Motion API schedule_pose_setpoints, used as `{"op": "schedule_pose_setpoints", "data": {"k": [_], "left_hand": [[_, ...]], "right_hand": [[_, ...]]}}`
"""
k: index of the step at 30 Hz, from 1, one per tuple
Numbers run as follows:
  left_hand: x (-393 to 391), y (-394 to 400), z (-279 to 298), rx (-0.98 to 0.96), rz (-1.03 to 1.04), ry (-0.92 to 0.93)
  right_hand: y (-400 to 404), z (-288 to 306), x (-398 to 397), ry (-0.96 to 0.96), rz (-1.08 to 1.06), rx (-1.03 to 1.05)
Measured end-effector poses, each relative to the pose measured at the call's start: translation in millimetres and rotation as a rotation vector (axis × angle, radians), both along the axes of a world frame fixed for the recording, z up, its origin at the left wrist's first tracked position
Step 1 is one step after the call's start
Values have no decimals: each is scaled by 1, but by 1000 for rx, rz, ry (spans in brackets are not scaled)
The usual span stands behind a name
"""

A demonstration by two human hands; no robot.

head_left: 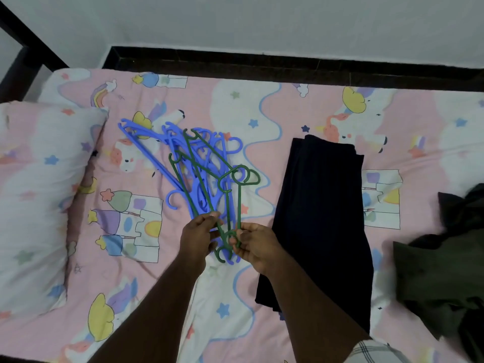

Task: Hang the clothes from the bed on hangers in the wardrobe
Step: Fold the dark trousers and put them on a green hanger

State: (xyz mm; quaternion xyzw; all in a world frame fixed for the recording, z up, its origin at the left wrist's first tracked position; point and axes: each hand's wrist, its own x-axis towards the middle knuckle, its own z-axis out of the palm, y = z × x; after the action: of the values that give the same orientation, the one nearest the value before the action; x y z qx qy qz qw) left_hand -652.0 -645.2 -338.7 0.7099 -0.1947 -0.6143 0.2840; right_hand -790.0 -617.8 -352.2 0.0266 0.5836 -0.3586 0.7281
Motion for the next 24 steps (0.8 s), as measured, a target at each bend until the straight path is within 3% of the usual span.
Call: {"op": "schedule_pose_setpoints", "data": {"k": [3, 5, 8, 10, 12, 16, 19, 24], "left_hand": [[8, 6, -12, 10, 30, -99], [13, 15, -26, -83, -78, -266], [11, 26, -53, -395, -778, -660], [3, 30, -62, -413, -1165, -915], [-3, 29, -67, -354, -1334, -1034], [6, 25, -71, -174, -1385, -1045], [25, 23, -75, -22, -1359, -967], [42, 22, -93, -74, -1397, -960]], "right_hand": [[2, -1, 10, 13, -18, -11], [4, -5, 11, 48, -27, -10], [10, -10, 3, 62, -47, -15], [14, -13, -4, 82, -45, -16], [19, -16, -10, 109, -48, -24], [28, -19, -17, 176, -39, 1], [32, -17, -17, 108, -27, 17], [33, -8, -5, -128, -61, 31]]}}
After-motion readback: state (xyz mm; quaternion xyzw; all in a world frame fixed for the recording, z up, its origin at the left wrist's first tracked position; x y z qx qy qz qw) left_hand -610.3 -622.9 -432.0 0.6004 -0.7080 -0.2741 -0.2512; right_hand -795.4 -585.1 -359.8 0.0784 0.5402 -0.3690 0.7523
